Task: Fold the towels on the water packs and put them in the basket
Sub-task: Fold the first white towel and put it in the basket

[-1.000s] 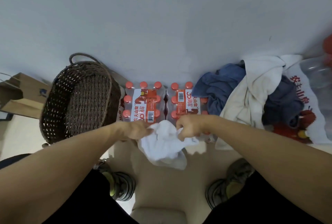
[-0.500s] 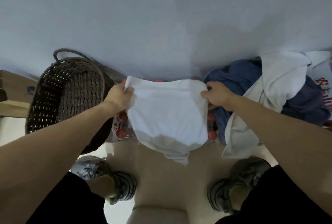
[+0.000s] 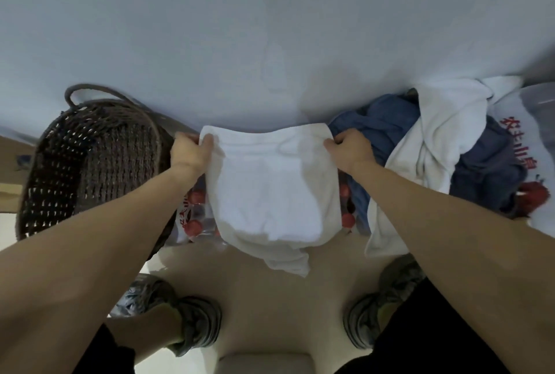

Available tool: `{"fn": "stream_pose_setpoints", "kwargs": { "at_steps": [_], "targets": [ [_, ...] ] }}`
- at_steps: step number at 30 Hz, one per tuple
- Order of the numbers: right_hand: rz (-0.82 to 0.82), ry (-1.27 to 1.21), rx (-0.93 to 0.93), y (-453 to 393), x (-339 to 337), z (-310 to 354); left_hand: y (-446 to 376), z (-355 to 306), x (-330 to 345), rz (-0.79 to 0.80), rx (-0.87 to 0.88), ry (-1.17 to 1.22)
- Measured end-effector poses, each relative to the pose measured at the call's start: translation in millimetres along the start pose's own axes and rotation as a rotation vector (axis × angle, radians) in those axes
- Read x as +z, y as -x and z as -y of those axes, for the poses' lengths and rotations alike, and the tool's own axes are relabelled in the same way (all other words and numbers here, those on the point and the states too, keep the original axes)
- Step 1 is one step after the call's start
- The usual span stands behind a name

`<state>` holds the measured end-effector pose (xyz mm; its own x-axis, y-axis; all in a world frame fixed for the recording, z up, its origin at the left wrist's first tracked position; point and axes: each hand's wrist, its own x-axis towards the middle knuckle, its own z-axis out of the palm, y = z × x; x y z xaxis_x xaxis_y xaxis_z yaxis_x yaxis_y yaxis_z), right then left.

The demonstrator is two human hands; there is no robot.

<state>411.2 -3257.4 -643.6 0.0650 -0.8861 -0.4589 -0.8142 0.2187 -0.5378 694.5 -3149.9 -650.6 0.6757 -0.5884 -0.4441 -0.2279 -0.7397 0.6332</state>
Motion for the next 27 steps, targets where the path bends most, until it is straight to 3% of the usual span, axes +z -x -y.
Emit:
{"fn": "stream_pose_setpoints", "kwargs": {
  "at_steps": [3, 9, 13, 18, 22, 24, 27],
  "targets": [
    [0.022, 0.024, -0.022, 10.7, -9.3, 8.0, 21.3, 1.8, -5.7, 0.069, 0.075, 0.017],
    [0.027, 0.248, -0.145, 45.3, -5.1, 9.9, 79.1, 24.3, -3.4, 0.033, 0.262, -0.362],
    [0.13, 0.333, -0.085, 70.3, 12.1, -3.4, 109.5, 43.1, 9.3, 0.044, 0.108, -0.389],
    [0.057, 0.267, 0.006, 94.1, 29.9, -30.8, 127.6, 71.9, 14.1, -0.02, -0.114, -0.263],
    [-0.143, 0.026, 0.12, 118.8, 46.3, -48.9, 139.5, 81.4, 15.8, -0.019, -0.004, -0.28],
    [-0.222, -0.076, 0.148, 129.9, 53.6, -51.8, 144.6, 78.4, 18.7, -0.019, -0.032, -0.226],
    [-0.224, -0.016, 0.201, 135.9, 56.9, -60.9, 149.0, 72.4, 23.6, -0.03, -0.021, -0.185]
  ]
}}
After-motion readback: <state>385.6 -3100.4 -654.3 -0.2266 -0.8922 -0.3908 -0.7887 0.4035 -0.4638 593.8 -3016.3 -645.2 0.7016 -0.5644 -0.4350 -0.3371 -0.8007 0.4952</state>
